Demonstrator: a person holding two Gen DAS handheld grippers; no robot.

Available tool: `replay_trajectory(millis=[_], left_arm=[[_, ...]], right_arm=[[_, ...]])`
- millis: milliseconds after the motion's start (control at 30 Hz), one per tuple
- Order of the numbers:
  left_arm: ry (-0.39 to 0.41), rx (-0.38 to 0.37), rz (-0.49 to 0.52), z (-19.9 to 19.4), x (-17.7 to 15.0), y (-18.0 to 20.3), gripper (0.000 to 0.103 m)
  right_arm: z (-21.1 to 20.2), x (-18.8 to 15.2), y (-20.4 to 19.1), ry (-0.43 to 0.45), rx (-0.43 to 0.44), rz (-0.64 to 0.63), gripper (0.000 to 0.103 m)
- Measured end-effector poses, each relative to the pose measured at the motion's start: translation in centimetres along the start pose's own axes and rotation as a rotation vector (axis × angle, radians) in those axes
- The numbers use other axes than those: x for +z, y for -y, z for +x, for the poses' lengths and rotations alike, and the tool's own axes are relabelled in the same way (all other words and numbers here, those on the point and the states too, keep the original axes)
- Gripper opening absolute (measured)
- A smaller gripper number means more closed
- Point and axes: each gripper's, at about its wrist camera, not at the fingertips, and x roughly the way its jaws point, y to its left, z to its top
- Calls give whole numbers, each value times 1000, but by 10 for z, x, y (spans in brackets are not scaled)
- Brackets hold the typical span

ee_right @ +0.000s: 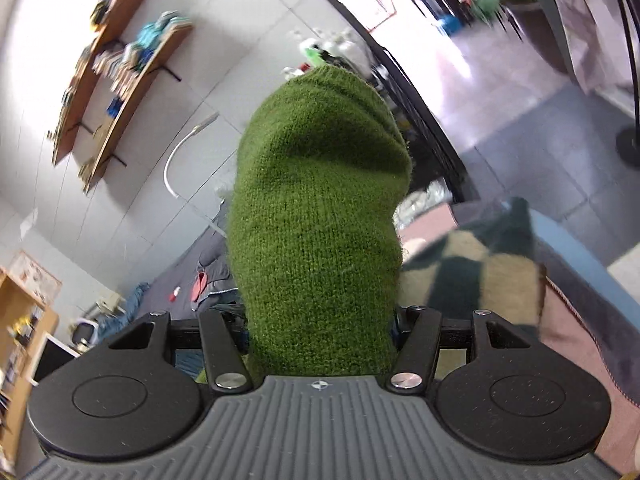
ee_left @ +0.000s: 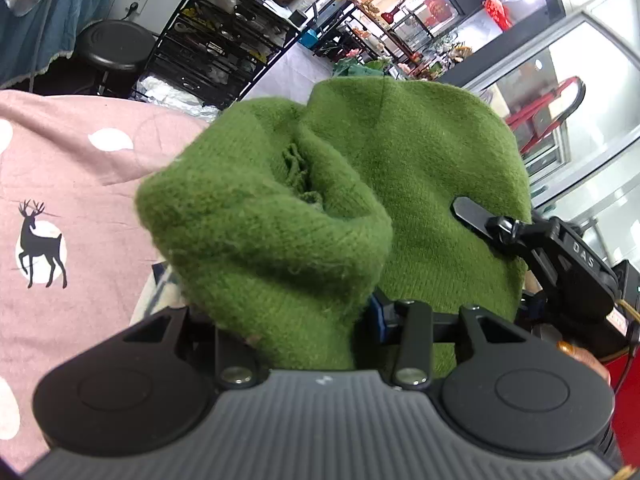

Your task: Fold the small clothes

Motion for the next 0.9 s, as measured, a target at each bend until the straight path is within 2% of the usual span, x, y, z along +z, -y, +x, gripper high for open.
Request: replay_trajectory(millis=[200,433,533,633,767,833,900], left_arm=[[-30,50,-10,20,2,2,53],[-52,69,25,33,11,1,58],[-62,80,28,35,13,-1,68],[-71,86,28,37,19,-5,73],[-67,119,61,31,25,-6,84],[-56,124,88,20,27,-7,85],[-11,140,117,3,28,-8,85]], right_arm=[[13,-9,34,-19,-32,124,95],[20,-20,43,16,-66,120,102],[20,-20,44,33,-89,127,103],[10,-7,69,49,-111,116,103],[2,-4,64,85,-168,63,103],[-7,-2,58,120,-211,20,103],[-16,0,51,153,-258,-32,103]])
